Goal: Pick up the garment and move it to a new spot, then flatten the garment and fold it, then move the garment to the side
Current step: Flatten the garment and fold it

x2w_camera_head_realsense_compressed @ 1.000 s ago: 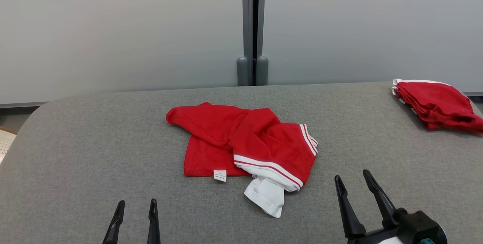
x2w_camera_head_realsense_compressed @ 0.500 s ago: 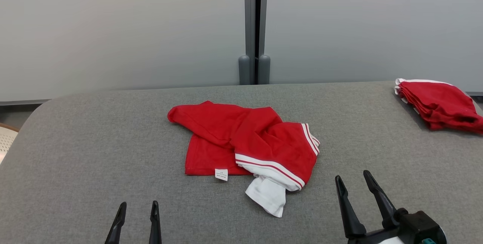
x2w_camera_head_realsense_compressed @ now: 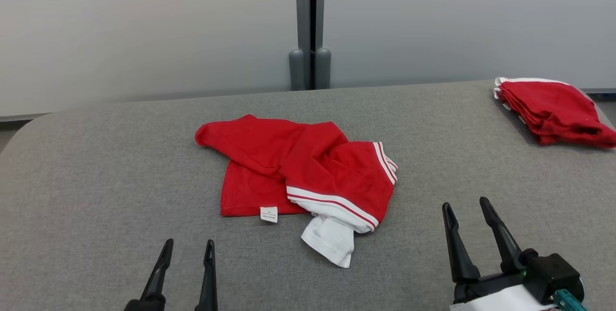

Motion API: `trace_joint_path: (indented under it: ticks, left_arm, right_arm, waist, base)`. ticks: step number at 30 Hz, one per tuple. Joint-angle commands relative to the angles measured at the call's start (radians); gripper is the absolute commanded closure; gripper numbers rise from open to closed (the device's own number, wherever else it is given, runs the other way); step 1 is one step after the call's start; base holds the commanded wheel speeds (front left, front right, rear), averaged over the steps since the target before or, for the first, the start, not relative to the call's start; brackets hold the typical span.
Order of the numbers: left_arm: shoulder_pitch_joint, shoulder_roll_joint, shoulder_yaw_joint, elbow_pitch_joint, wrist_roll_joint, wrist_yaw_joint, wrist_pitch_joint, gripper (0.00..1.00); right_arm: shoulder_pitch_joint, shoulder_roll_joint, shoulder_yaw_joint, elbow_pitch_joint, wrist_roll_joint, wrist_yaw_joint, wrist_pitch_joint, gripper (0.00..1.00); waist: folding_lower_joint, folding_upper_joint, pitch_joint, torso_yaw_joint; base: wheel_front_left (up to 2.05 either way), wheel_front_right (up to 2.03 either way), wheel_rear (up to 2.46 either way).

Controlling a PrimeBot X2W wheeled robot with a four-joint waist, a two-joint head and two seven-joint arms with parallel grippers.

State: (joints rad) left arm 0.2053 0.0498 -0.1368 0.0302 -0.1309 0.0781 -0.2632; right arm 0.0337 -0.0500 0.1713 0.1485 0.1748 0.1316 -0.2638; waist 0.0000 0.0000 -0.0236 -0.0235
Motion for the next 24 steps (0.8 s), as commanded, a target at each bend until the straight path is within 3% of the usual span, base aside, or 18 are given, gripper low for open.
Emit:
trace_joint_path:
  ticks: [1,6,10,17,21,24]
  left_arm:
    - [-0.033,0.003,-0.013,0.0,0.012,-0.017,-0.002,0.0]
    - [-0.105,0.002,-0.078,0.007,0.041,-0.06,-0.002,0.0]
    - [-0.219,0.003,-0.191,0.05,0.061,-0.132,-0.002,0.0]
    - [-0.496,0.004,-0.436,0.297,0.039,-0.198,0.005,0.0]
    - [-0.645,0.005,-0.54,0.432,0.016,-0.19,0.059,0.0]
    - [-0.714,0.004,-0.577,0.512,-0.009,-0.128,0.123,0.0]
  right_arm:
    - [-0.019,-0.001,-0.008,-0.005,-0.003,-0.002,-0.001,0.0]
    - [-0.038,-0.001,-0.03,-0.011,0.0,-0.002,-0.001,0.0]
    - [-0.071,-0.001,-0.057,-0.025,-0.002,-0.002,-0.001,0.0]
    - [-0.146,-0.001,-0.082,-0.047,-0.007,-0.002,-0.001,0.0]
    - [-0.18,-0.001,-0.088,-0.057,-0.005,-0.002,-0.001,0.0]
    - [-0.192,-0.001,-0.093,-0.057,-0.002,-0.002,-0.001,0.0]
  waist:
    - [0.0,0.0,0.034,-0.036]
    - [0.0,0.0,0.088,-0.084]
    - [0.0,0.0,0.167,-0.122]
    - [0.0,0.0,0.331,-0.171]
    - [0.0,0.0,0.392,-0.192]
    - [0.0,0.0,0.411,-0.203]
  base:
    - [0.0,0.0,0.0]
    - [0.0,0.0,0.0]
    - [0.0,0.0,0.0]
    - [0.0,0.0,0.0]
    - [0.0,0.0,0.0]
    - [0.0,0.0,0.0]
